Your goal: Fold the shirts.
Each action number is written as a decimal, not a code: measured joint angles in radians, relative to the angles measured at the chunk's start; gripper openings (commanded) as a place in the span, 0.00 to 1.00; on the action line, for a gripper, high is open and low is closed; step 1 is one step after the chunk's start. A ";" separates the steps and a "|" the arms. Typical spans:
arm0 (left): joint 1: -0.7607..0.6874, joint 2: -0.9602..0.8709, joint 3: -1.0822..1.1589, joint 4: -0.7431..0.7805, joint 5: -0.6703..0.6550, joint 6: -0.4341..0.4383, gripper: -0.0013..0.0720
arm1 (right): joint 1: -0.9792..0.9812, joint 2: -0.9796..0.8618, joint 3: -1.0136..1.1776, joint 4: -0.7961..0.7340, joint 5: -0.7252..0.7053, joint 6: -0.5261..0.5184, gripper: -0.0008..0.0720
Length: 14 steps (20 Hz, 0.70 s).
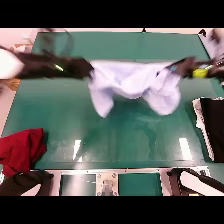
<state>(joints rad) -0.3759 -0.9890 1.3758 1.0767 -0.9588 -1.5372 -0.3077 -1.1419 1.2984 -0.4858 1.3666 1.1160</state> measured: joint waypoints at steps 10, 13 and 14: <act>0.110 0.138 0.246 0.117 -0.268 -0.001 0.05 | -0.126 0.372 0.304 -0.040 0.014 0.007 0.04; 0.114 0.143 0.266 0.143 -0.291 -0.002 0.05 | -0.130 0.400 0.333 -0.047 -0.074 0.006 0.04; 0.114 0.143 0.276 0.151 -0.294 -0.002 0.05 | -0.131 0.403 0.340 -0.048 -0.108 0.003 0.04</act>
<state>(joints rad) -0.2619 -0.8459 1.6516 1.2278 -1.2530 -1.5394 -0.4389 -0.7387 1.6379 -0.5339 1.2587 1.1187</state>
